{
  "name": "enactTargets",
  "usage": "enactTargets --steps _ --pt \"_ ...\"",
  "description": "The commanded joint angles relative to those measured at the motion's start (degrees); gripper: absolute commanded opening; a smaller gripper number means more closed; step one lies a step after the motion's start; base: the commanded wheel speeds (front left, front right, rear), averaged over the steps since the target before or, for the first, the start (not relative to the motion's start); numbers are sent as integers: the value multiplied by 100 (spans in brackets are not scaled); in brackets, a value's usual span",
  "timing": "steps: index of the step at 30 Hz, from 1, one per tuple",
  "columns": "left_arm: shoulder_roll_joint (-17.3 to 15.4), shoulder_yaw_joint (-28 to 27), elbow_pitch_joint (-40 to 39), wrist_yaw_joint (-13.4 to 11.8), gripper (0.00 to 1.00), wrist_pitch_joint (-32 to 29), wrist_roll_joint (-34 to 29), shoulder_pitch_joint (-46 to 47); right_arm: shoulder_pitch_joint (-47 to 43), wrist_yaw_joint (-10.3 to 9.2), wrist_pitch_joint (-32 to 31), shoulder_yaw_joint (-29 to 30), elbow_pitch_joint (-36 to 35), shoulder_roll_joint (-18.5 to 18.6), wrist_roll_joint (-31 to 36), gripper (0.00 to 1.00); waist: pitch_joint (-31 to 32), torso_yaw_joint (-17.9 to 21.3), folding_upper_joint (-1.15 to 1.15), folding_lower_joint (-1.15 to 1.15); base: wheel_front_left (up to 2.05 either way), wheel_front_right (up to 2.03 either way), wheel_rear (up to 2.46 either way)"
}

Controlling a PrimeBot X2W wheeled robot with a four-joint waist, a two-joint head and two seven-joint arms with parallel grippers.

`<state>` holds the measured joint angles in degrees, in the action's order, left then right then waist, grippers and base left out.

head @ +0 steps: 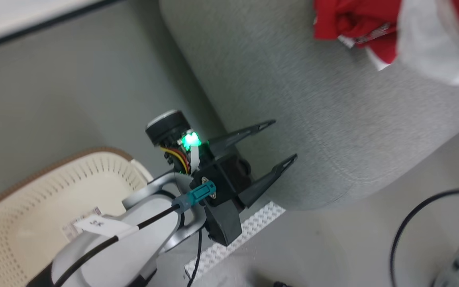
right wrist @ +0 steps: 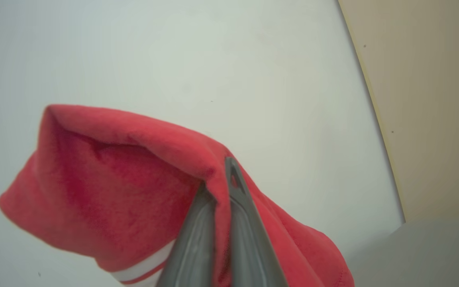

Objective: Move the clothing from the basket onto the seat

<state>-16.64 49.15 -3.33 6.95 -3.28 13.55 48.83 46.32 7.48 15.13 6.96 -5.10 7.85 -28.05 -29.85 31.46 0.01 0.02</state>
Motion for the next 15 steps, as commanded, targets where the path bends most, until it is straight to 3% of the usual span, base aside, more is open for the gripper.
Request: enactTargets --steps 1,9,15 --pt "-64 23 -70 1 100 -48 -72 170 320 2 1 100 91 139 -124 0 -920 -388 -1 -2 0 0 0" --pt "-269 119 -261 33 100 -267 -98 586 2035 2 0 438 1144 1001 -582 0 -1683 -618 -1 -2 0 0 0" --pt "-359 180 -335 33 100 -309 -78 678 2716 2 0 486 1943 1426 -249 0 -1961 -666 -1 -2 0 0 0"
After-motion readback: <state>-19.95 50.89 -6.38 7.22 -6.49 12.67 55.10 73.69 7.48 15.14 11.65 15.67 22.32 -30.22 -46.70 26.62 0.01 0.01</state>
